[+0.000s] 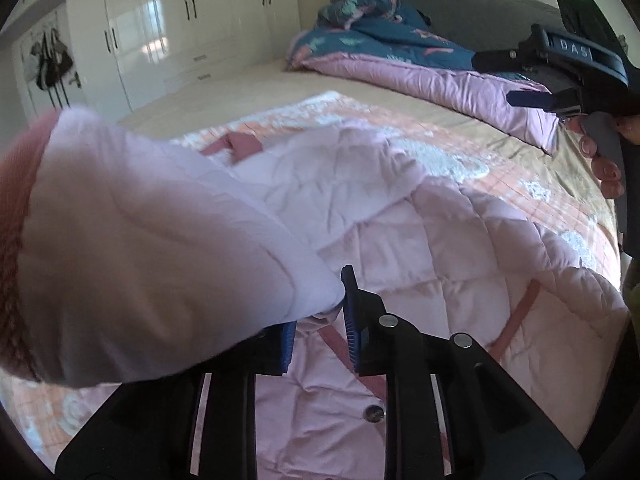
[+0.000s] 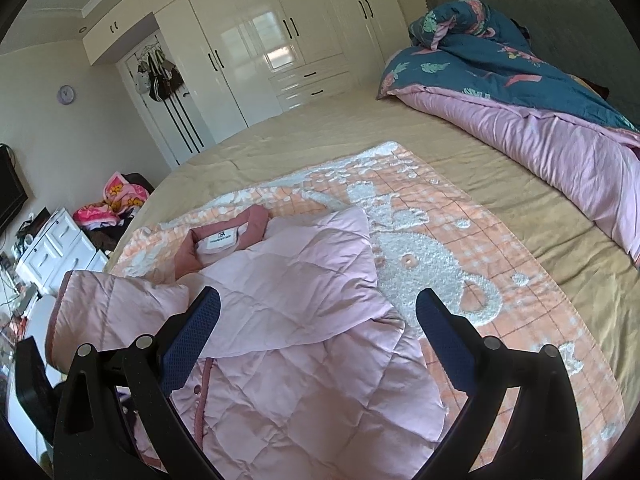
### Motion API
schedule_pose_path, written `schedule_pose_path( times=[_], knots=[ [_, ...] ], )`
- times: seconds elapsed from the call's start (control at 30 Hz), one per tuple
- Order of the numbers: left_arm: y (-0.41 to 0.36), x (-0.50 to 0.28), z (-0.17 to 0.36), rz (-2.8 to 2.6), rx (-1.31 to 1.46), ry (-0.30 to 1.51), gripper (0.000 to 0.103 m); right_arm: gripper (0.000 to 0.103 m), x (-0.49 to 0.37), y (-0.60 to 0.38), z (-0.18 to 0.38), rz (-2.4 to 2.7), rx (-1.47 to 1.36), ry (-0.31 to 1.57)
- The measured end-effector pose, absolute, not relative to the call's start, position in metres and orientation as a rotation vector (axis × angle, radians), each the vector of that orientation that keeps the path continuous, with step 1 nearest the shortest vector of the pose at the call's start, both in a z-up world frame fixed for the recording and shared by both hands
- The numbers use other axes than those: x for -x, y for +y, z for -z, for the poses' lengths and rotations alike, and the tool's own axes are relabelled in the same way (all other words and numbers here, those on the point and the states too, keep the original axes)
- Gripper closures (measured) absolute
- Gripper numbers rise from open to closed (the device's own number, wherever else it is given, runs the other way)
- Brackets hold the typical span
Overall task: Fold large clothes
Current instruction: 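Lift the sleeve with the left tool and fold it across the jacket front, then open the left tool and release the sleeve on the jacket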
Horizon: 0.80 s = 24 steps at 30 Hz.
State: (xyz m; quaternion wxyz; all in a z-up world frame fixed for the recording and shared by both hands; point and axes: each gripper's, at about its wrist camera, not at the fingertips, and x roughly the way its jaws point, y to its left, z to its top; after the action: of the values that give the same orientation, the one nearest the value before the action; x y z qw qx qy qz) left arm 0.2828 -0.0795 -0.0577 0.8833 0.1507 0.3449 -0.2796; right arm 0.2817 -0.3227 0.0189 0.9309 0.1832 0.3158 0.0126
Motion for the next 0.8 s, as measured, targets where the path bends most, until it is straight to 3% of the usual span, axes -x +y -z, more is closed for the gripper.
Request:
schedule_pose_path(
  times=[0.3,0.6,0.8],
  knots=[
    [-0.09,-0.282,0.075,0.599,-0.361,0.756,0.089,0.005,-0.286,-0.326,-0.01,-0.024,-0.408,0.677],
    [-0.121,-0.252,0.086,0.545,-0.702,0.642,0.085,0.005,-0.285,-0.326,-0.009,-0.019,-0.428,0.67],
    [-0.105,-0.265,0.067,0.672,-0.427,0.723,0.075,0.005,-0.284,-0.33,-0.011,-0.02,-0.432,0.665]
  ],
)
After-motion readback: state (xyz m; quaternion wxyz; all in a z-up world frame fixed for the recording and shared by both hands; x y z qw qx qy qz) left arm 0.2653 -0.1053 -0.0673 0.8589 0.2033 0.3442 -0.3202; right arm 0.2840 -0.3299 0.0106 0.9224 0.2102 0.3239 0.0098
